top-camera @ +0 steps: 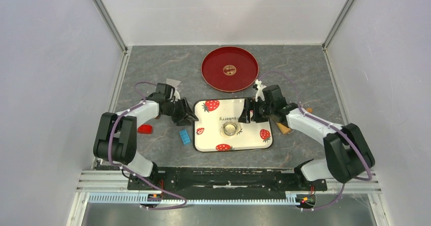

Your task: Roll out the dumpling wrappers from the dough

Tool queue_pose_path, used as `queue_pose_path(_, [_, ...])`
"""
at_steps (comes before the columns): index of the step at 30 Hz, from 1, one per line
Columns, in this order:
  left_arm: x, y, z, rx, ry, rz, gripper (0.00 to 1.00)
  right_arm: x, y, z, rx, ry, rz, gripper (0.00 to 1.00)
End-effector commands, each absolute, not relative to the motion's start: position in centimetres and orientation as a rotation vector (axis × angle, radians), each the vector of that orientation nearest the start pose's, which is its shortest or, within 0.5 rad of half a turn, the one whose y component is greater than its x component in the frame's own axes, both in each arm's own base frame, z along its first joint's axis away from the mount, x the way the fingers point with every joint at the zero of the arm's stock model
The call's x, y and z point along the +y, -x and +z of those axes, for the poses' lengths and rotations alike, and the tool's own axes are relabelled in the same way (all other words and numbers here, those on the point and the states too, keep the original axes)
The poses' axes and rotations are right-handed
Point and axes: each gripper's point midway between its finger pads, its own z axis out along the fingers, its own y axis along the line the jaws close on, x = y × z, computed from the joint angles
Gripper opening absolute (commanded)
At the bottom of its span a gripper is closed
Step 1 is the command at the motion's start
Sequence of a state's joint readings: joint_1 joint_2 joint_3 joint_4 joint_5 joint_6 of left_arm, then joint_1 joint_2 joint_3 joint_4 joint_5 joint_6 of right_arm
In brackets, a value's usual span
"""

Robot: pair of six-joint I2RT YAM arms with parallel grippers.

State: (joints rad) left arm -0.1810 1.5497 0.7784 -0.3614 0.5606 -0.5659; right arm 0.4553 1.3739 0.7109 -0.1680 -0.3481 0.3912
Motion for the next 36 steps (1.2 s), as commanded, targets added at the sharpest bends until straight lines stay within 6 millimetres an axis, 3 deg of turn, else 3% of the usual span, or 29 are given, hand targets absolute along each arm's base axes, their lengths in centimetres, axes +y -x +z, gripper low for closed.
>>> queue_pose_path(1, [-16.2,-26.5,3.5,2.770,0.320,-0.956,0.51,22.0,-26.0,5.0,2.536,0.283,0.851,0.72])
queue_pose_path(4, [-16.3,-26.2,2.7,2.796,0.327,-0.949,0.43,22.1,-25.8,3.5,2.586,0.289,0.852,0.69])
queue_pose_path(8, [-16.5,-25.7,1.4,2.840,0.328,-0.914,0.41,22.3,-26.1,2.4,2.620,0.298,0.845,0.61])
queue_pose_path(11, [-16.6,-25.3,0.7,2.855,0.330,-0.903,0.37,22.6,-26.3,1.8,2.639,0.315,0.852,0.52])
queue_pose_path(14, [-16.7,-25.1,0.2,2.871,0.328,-0.900,0.27,22.3,-26.2,1.0,2.674,0.338,0.817,0.38])
queue_pose_path(17, [-16.8,-25.1,-0.1,2.878,0.324,-0.905,0.23,21.9,-25.7,0.3,2.706,0.370,0.791,0.31])
queue_pose_path(22, [-17.1,-25.1,-0.4,2.891,0.313,-0.906,0.20,22.2,-24.4,-0.5,2.747,0.422,0.785,0.29])
queue_pose_path(30, [-16.8,-25.1,-1.3,2.913,0.313,-0.864,0.16,21.4,-22.0,-2.8,2.858,0.527,0.606,0.28])
queue_pose_path(36, [-16.9,-25.1,-1.8,2.924,0.311,-0.857,0.05,21.0,-21.2,-3.3,2.873,0.545,0.601,0.15])
